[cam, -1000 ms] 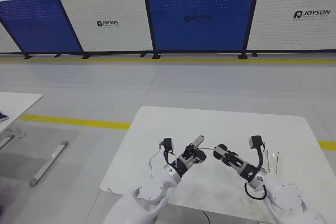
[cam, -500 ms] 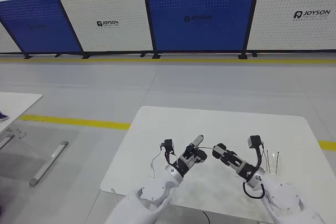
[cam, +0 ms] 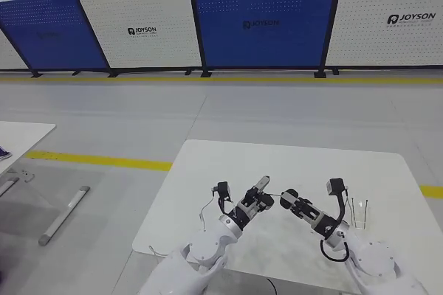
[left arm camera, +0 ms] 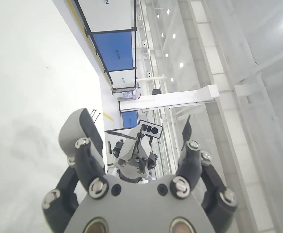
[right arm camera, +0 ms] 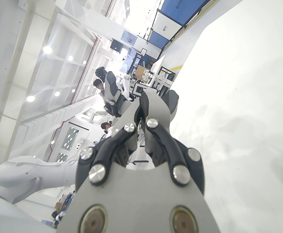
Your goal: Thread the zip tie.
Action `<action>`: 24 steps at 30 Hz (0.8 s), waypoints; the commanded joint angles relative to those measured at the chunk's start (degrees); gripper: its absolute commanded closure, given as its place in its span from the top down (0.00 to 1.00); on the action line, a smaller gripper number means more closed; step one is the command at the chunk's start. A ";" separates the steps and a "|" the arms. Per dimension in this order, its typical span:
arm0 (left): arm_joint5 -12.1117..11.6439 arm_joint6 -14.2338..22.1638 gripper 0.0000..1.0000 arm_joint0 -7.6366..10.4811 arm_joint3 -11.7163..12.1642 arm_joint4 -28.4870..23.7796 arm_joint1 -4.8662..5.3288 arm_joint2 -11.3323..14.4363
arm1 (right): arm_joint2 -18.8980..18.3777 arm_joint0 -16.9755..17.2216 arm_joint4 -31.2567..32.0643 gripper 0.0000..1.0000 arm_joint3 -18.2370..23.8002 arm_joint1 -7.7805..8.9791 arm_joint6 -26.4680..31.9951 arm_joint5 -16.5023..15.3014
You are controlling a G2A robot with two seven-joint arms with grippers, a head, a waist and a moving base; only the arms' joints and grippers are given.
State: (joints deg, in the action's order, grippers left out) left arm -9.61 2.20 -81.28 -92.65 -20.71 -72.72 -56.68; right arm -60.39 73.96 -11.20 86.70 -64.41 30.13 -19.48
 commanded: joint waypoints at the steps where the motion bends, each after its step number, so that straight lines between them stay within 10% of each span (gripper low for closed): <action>1: -0.15 0.27 0.11 -0.16 0.25 0.60 0.05 -0.20 | 0.00 0.00 0.00 0.00 0.00 0.00 0.00 0.00; 14: -0.57 0.80 0.03 -1.18 -0.56 3.98 0.16 -0.72 | 0.00 0.00 0.00 0.00 0.00 0.00 0.00 0.00; 19: -0.63 0.93 0.40 -1.60 -0.95 5.21 0.17 -0.68 | 0.00 0.00 0.00 0.00 0.00 0.00 0.00 0.00; 24: -0.72 1.42 0.35 -1.81 -1.30 5.81 0.19 -0.76 | 0.00 0.00 0.00 0.00 0.00 0.00 0.00 0.00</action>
State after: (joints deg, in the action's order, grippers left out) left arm -10.36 3.49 -83.04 -93.89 -15.07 -72.54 -57.44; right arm -60.39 73.95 -11.20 86.70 -64.41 30.13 -19.48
